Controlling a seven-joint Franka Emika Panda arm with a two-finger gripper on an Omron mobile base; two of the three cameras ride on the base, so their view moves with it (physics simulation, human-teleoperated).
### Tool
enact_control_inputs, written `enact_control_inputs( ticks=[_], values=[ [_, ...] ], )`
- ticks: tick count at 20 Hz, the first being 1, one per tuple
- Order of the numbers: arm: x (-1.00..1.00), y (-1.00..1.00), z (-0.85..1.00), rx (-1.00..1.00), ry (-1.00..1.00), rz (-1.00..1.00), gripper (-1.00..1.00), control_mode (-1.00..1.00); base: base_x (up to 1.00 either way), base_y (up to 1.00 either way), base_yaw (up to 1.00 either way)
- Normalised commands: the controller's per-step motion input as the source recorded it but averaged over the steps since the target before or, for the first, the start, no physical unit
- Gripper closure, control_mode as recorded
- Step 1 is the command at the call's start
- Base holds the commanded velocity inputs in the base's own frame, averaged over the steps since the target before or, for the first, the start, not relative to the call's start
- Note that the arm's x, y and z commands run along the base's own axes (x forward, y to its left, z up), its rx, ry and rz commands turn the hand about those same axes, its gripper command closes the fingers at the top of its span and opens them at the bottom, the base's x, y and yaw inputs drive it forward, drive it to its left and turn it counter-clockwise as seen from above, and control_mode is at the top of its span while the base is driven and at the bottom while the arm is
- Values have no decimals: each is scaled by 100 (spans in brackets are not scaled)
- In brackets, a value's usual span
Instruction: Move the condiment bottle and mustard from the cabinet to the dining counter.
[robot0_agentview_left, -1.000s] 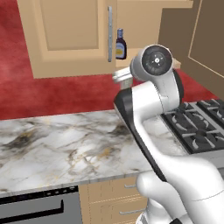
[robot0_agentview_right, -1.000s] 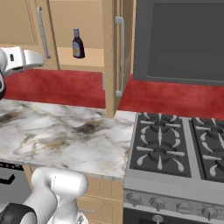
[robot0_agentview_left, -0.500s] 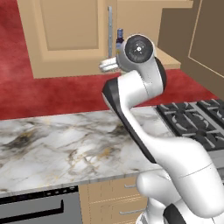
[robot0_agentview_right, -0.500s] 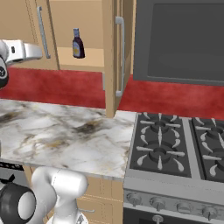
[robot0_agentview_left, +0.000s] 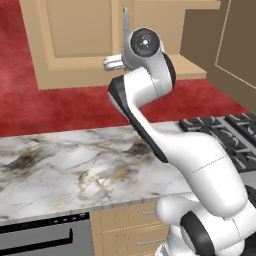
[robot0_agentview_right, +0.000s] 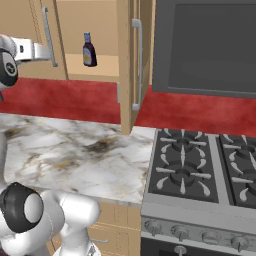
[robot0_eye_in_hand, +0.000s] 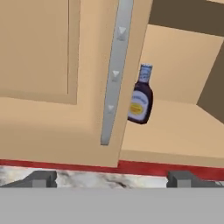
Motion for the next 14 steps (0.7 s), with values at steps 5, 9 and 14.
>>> enact_control_inputs(
  ticks=[5,9,14],
  values=[
    [62,7,-4,0,0,0,-100,-100,0,0,0],
    [64,0,-3,0,0,0,-100,-100,0,0,0],
    [60,0,-1,0,0,0,-100,-100,0,0,0]
  ],
)
